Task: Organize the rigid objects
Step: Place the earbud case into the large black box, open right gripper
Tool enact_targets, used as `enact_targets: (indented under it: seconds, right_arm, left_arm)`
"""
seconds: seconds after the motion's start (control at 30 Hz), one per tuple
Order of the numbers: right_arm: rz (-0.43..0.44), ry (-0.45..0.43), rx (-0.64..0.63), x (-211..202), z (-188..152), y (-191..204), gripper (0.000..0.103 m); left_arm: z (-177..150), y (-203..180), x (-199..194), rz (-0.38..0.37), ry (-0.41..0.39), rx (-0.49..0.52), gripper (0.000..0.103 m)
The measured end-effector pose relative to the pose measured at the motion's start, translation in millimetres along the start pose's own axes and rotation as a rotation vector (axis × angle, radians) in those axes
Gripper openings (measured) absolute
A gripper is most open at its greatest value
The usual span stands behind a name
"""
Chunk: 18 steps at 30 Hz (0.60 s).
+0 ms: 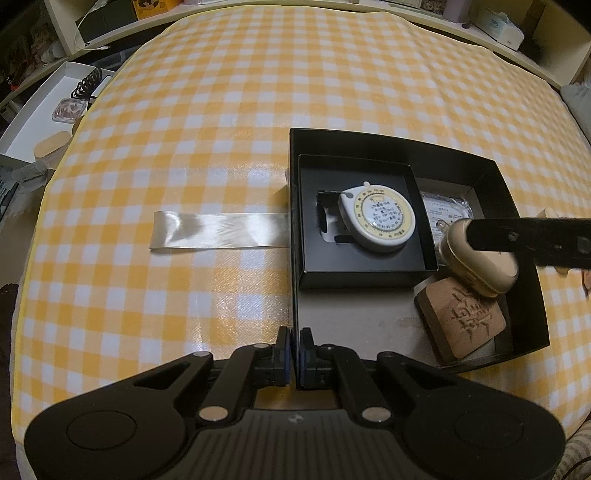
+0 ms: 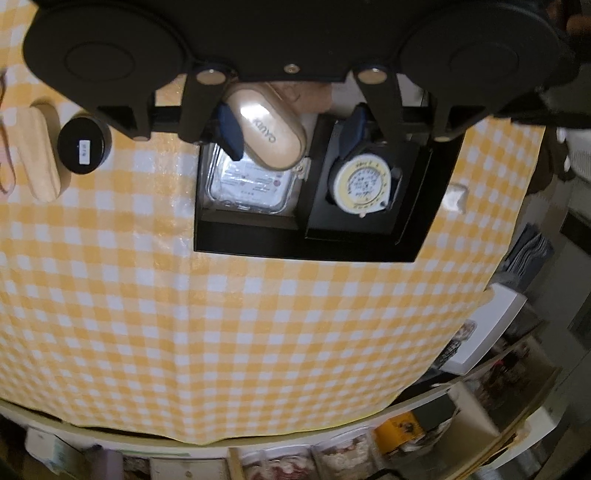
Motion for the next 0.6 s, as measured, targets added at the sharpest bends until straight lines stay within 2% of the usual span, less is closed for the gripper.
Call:
enact_targets:
  seconds: [0.17,0.23,0.33,0.5,0.6]
  right_arm:
    - [0.030,-0.041,-0.040,-24.1,1.5,-3.8,0.083]
    - [0.047,-0.065,-0.050,-34.8,2.4,-10.6,0.087]
    - [0.058,-0.119,-0.062,-53.1,4.0,-21.6,0.101]
    - [0.028,-0.213,-0.056,-76.3,7.8,-55.9,0.103]
    - [-0.043,-0.233,-0.028,-74.8,9.2,-84.6,0.103]
  left_arm:
    - [0.2,-0.1,0.2,0.000,0.000,0.000,0.005]
    - [0.0,-0.1,0.1,0.000,0.000,0.000,0.005]
    - [-0.2,-0.2,0.1,0.000,0.000,-0.001,0.005]
    - [-0.3,-0.2,0.1,0.001,0.000,-0.001,0.005]
    - [-0.3,-0.2,0.1,0.000,0.000,0.000,0.005]
Point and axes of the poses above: each gripper's, at about its wrist camera, not at the fingertips, and x roughly the way its jaws point, y to its left, z to its top, the point moved 2 cm from there along x, roughly the way its jaws point, and after that the axes turned 14 degrees about -z, right-handed, at the moved point
